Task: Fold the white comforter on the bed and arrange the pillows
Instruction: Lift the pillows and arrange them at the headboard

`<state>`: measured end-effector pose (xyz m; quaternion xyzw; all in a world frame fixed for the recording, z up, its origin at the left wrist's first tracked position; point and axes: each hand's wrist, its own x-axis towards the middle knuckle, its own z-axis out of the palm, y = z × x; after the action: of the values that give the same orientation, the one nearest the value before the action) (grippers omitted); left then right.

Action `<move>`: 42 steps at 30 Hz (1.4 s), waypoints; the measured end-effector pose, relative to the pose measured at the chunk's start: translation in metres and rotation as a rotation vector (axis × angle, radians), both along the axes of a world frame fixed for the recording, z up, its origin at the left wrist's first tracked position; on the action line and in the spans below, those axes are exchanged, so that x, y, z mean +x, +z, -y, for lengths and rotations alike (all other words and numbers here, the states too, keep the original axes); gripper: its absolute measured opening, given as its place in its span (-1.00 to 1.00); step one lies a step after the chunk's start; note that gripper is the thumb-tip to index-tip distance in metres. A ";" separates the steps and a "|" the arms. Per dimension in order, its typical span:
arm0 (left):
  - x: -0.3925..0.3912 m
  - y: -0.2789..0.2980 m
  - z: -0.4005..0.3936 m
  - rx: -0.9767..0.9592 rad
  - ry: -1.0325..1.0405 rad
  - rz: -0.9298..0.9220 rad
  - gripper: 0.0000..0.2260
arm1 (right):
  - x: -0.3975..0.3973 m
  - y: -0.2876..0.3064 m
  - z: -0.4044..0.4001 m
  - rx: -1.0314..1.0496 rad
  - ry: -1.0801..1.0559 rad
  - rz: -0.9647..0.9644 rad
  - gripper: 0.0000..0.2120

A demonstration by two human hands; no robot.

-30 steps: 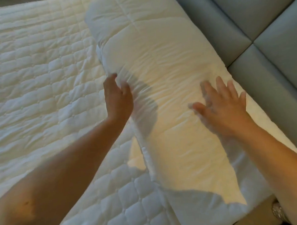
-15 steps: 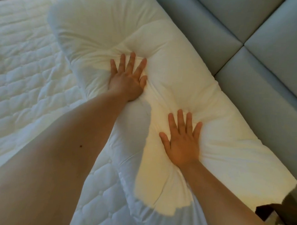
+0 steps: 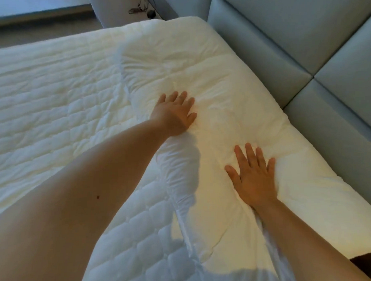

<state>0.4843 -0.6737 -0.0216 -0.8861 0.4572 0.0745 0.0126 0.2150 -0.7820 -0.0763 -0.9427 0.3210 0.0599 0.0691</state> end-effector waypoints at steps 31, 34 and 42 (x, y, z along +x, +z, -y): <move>-0.060 -0.020 -0.827 0.064 1.155 0.031 -0.57 | 0.207 0.032 -0.652 0.193 0.854 -0.058 -0.41; -0.067 -0.032 -0.899 0.043 1.258 0.005 -0.61 | 0.213 0.016 -0.728 0.376 0.786 -0.093 -0.43; -0.090 -0.073 -1.013 -0.303 1.768 -0.481 -0.21 | 0.227 -0.019 -0.832 0.755 0.102 -0.193 -0.23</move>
<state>0.3942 0.3395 -0.0945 -0.8655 -0.3892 0.1785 -0.2598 0.4419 0.0495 -0.0951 -0.8556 0.2342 0.2655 0.3777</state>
